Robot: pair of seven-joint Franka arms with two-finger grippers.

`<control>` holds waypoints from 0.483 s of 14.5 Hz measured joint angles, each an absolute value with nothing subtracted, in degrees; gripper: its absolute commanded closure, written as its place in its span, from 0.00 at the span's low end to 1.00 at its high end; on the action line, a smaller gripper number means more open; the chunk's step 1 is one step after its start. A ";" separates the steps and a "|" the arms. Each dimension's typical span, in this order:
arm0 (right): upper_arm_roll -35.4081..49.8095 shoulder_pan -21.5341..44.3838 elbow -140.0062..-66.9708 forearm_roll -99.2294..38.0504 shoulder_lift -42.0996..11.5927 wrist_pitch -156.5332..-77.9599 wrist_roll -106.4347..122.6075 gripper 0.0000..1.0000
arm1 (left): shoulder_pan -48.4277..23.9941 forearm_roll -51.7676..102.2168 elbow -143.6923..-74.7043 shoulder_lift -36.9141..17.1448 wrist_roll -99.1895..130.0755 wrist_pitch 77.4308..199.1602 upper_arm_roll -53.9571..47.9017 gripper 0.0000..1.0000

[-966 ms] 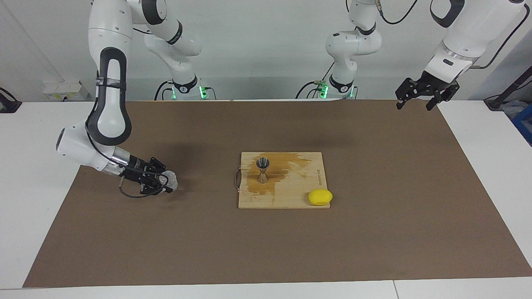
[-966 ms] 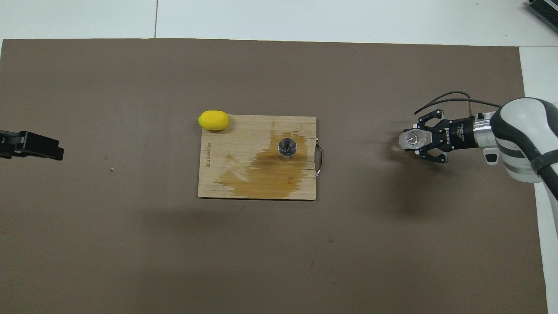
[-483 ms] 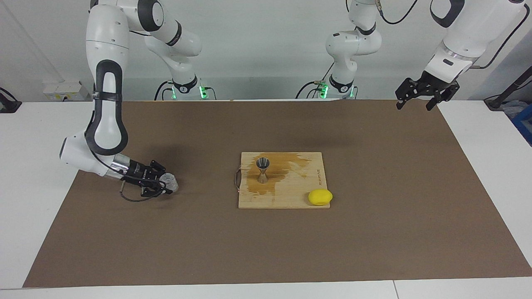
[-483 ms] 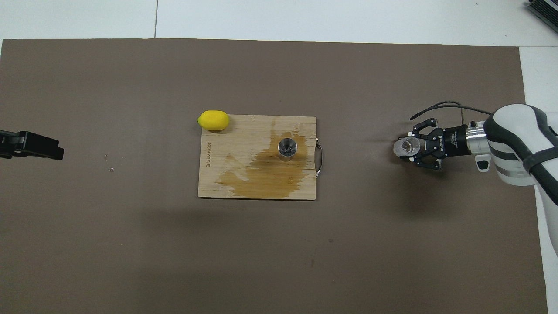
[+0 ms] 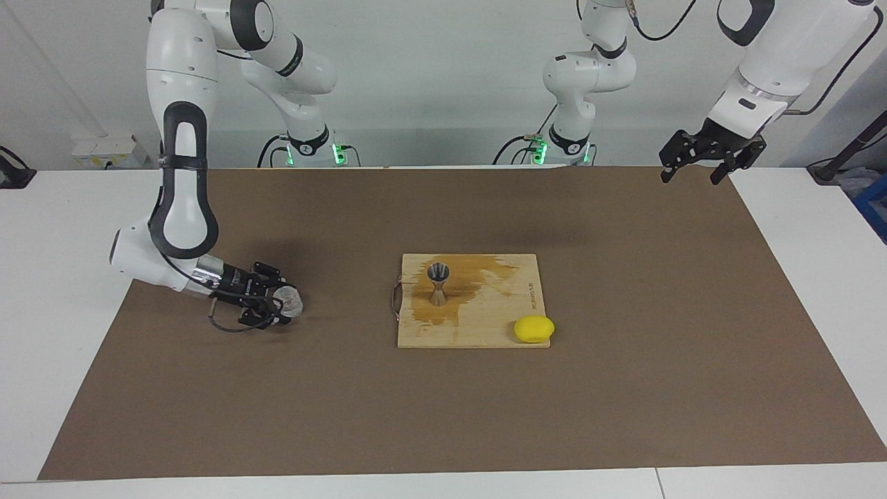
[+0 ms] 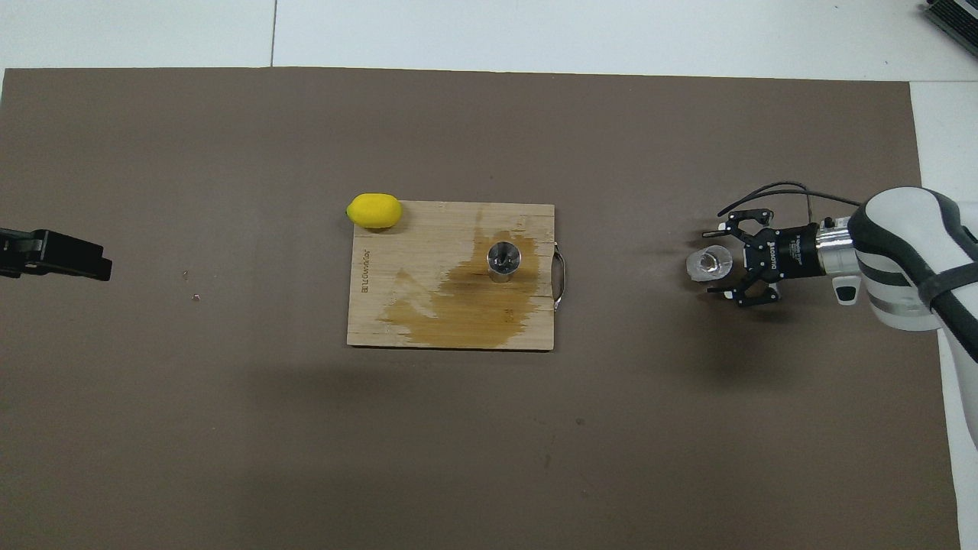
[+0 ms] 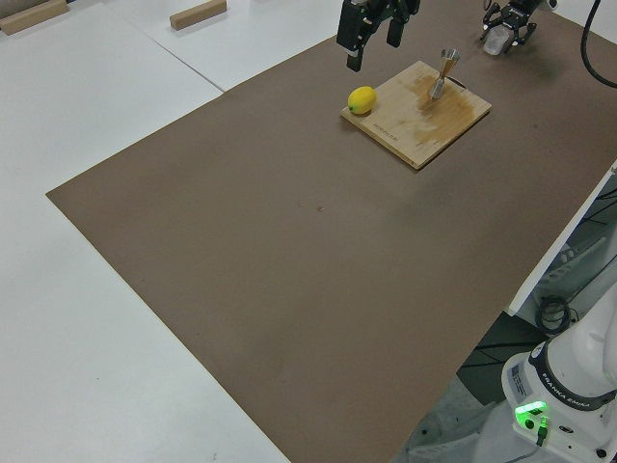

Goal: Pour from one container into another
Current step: 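Lower the glass onto the mat and open the right gripper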

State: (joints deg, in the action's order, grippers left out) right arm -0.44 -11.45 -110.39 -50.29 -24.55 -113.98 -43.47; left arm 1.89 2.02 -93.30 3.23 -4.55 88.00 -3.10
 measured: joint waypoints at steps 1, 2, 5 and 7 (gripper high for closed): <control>-0.58 -11.49 -110.36 -49.71 -23.35 -113.98 -43.38 0.00 | 1.89 2.02 -93.30 3.23 -4.55 88.00 -3.10 0.00; -0.69 -11.55 -110.33 -48.08 -21.91 -113.98 -43.32 0.00 | 1.89 2.02 -93.30 3.23 -4.55 88.00 -3.10 0.00; -0.57 -11.47 -110.36 -37.60 -17.06 -113.97 -43.01 0.00 | 1.89 2.02 -93.30 3.23 -4.55 88.00 -3.10 0.00; -0.31 -10.68 -110.24 -29.69 -14.48 -113.97 -41.45 0.00 | 1.89 2.02 -93.30 3.23 -4.54 88.00 -3.10 0.00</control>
State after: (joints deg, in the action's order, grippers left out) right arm -0.31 -10.68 -110.24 -29.69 -14.48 -113.97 -41.45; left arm 1.89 2.02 -93.30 3.23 -4.54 88.00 -3.10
